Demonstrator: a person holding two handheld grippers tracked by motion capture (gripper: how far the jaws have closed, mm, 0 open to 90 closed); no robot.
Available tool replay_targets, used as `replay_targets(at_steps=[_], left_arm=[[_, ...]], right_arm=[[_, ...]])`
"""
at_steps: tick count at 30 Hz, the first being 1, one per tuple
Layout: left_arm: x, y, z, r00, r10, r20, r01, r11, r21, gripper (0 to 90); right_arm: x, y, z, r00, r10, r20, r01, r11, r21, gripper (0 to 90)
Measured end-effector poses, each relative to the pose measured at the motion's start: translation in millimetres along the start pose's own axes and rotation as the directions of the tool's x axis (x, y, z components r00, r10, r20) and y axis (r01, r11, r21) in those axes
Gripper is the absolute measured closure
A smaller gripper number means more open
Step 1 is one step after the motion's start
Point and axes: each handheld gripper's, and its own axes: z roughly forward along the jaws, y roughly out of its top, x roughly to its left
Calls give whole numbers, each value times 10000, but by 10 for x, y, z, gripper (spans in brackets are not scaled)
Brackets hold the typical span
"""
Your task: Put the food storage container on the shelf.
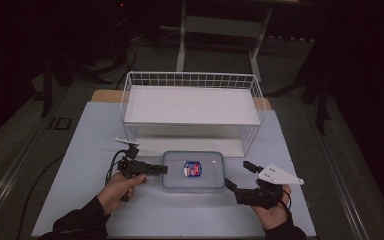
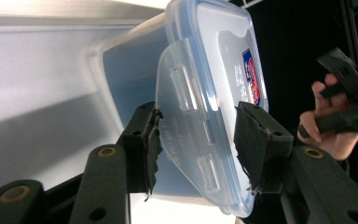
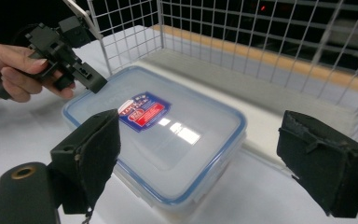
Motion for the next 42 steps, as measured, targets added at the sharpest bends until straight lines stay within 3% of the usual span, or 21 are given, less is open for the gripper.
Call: replay_targets(at_steps=[8, 16, 20, 23, 25, 28, 33, 37, 42], left_arm=[[-95, -65, -60, 9964, 842, 38, -842, 9964, 26, 558], [-147, -113, -93, 9899, 1419, 71, -1420, 9897, 176, 577], [-167, -137, -100, 9876, 1567, 92, -1569, 9874, 224, 583], [-174, -149, -104, 9861, 1658, 102, -1660, 9858, 250, 585], [-180, -152, -104, 9839, 1786, 82, -1787, 9836, 251, 586], [-188, -158, -104, 9833, 1820, 86, -1821, 9830, 242, 586], [-206, -164, -104, 9802, 1980, 74, -1981, 9798, 283, 587], [-215, -172, -106, 9763, 2165, 33, -2165, 9759, 279, 587], [-223, -190, -110, 9729, 2311, 14, -2311, 9726, 253, 588]], right_arm=[[-142, -67, 149, 9938, 995, -500, -963, 9933, 634, 164], [-329, -183, 335, 9617, 2439, -1250, -2240, 9623, 1543, 214], [-409, -257, 404, 9415, 3008, -1521, -2684, 9420, 2015, 240], [-453, -292, 438, 9181, 3430, -1984, -2969, 9271, 2288, 261], [-482, -312, 457, 8934, 3762, -2456, -3204, 9167, 2390, 271], [-518, -336, 479, 8687, 4197, -2632, -3582, 8991, 2515, 316], [-518, -359, 519, 8579, 4343, -2747, -3596, 8892, 2828, 349], [-517, -367, 525, 8490, 4391, -2940, -3569, 8868, 2937, 454], [-536, -372, 514, 8470, 4384, -3008, -3513, 8861, 3022, 507]])
